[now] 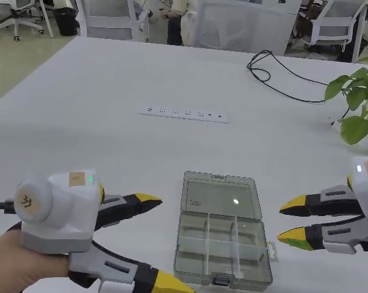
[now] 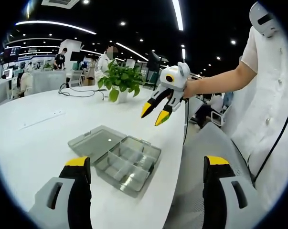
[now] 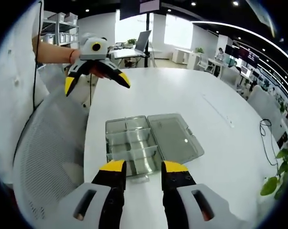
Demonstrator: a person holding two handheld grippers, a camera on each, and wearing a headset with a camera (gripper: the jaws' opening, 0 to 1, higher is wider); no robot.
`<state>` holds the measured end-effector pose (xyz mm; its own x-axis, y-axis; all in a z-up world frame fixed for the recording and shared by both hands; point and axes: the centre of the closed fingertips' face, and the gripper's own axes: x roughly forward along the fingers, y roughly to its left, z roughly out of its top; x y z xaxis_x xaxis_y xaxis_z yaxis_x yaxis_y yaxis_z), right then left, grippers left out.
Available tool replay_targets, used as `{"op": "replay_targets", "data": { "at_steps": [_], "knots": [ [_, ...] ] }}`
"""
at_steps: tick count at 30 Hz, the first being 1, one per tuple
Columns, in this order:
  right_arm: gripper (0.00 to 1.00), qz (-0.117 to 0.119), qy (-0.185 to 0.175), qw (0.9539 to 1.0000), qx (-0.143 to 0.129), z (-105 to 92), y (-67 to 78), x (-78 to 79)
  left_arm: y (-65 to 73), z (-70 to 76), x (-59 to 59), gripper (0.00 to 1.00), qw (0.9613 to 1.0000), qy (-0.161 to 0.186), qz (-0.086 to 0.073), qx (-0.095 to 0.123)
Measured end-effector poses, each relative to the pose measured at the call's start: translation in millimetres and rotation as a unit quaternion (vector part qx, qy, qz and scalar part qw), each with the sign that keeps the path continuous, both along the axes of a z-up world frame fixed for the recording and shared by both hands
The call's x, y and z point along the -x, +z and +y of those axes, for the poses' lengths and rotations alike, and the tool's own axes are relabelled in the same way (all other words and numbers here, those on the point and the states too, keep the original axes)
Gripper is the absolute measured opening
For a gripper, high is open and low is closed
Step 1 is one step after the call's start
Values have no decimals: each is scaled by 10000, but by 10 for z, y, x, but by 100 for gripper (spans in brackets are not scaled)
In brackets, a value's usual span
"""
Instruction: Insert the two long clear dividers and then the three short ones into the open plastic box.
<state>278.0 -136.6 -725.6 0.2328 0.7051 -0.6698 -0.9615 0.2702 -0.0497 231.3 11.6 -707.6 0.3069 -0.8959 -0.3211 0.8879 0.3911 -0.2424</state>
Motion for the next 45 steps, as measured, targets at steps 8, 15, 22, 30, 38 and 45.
{"op": "replay_targets", "data": {
  "at_steps": [8, 15, 22, 30, 38, 45],
  "knots": [
    [37, -20, -378, 9993, -55, -195, 59, 30, 15, 4, 0, 100, 10000, -3, -4, -19],
    [44, -30, -560, 9984, -42, -325, 59, 89, 12, 6, 12, 100, 10000, -36, 9, -50],
    [50, -34, -677, 9977, -19, -426, 43, 125, 2, 13, 13, 100, 10000, -48, 16, -61],
    [58, 15, -826, 9966, -54, -511, 26, 178, -11, -8, 14, 100, 9999, -92, 36, -68],
    [67, 86, -954, 9954, -80, -585, 7, 244, -31, 7, 12, 100, 9998, -125, 0, -139],
    [75, 53, -977, 9952, 3, -664, -31, 312, -107, 89, 3, 100, 9993, -120, -21, -364]
  ]
}}
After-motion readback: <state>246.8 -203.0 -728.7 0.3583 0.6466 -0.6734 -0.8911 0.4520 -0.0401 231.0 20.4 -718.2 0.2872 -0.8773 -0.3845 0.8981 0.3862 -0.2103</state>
